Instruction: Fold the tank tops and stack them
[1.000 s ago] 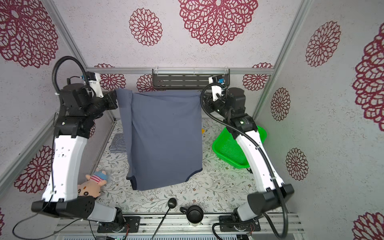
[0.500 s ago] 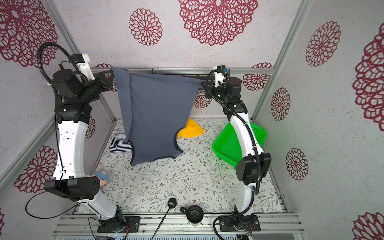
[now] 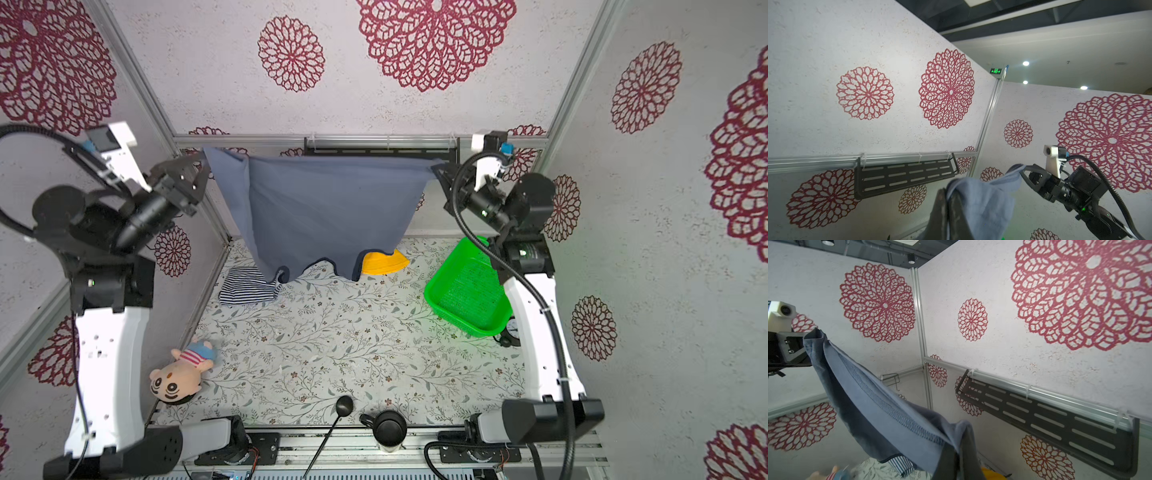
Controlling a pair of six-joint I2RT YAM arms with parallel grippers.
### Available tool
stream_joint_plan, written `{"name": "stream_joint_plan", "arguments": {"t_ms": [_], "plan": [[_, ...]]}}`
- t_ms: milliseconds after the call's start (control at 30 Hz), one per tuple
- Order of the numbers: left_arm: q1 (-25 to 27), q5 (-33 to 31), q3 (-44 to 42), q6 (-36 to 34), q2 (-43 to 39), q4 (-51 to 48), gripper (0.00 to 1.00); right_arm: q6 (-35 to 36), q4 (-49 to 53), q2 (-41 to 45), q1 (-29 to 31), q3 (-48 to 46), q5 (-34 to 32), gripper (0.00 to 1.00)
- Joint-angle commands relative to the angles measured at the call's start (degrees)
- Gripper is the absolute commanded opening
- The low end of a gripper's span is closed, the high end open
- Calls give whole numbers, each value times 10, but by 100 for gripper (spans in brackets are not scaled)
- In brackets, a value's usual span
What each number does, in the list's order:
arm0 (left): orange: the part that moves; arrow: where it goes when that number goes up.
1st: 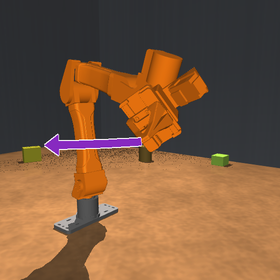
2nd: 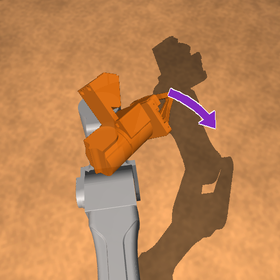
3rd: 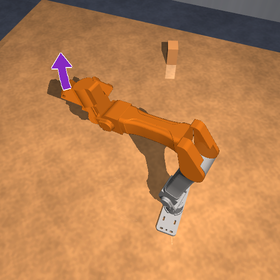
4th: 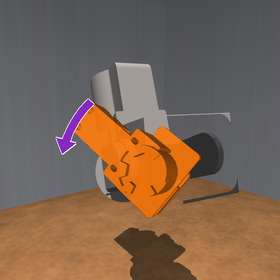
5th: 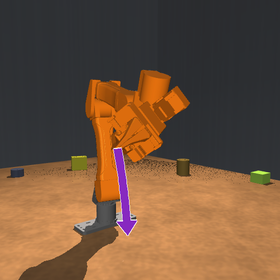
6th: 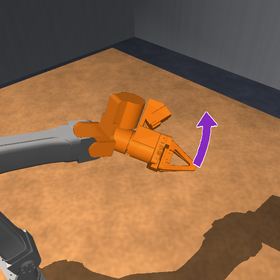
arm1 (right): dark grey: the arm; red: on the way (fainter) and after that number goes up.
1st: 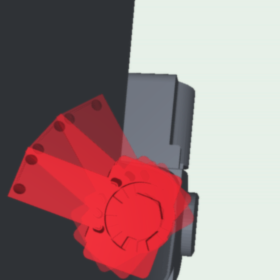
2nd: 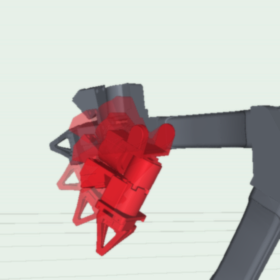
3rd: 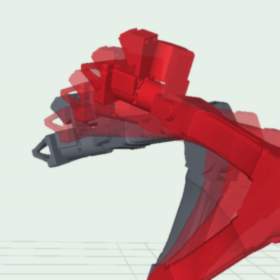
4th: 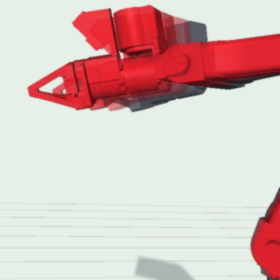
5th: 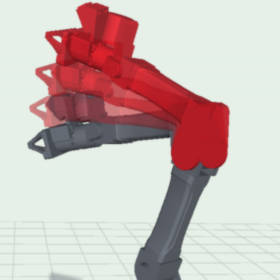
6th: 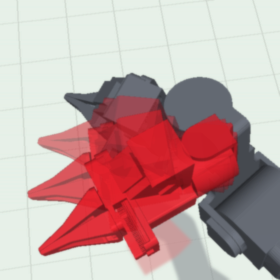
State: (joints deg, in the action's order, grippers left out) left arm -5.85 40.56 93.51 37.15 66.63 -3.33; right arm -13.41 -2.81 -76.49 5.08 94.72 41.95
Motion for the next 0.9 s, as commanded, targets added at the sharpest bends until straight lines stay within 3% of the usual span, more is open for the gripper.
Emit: {"name": "stream_joint_plan", "arguments": {"t_ms": [0,167,300,333,433,467,500,600,633,767,867], "plan": [[6,57,-144,-7,-85,25,0,70,70,39,-5,-98,47,0],[12,109,-313,3,-247,-4,0,111,157,161,-18,-248,126,0],[13,163,-337,6,-329,-54,0,112,196,253,-19,-305,187,0],[14,179,-339,4,-336,-65,4,110,199,268,-20,-311,199,1],[18,241,-367,-28,-332,-106,69,99,190,288,-23,-338,220,51],[25,270,-385,-42,-323,-107,85,94,182,288,-26,-346,224,61],[33,275,-398,-55,-316,-108,92,88,173,285,-29,-352,225,65],[49,209,-406,-134,-287,-158,95,75,160,279,-34,-356,198,69],[50,173,-400,-143,-271,-169,94,73,169,273,-34,-349,157,71],[52,22,-369,-152,-173,-200,81,107,298,188,-14,-284,-76,61],[66,-87,-363,-101,-80,-163,61,109,326,122,108,-273,-266,52]]}}
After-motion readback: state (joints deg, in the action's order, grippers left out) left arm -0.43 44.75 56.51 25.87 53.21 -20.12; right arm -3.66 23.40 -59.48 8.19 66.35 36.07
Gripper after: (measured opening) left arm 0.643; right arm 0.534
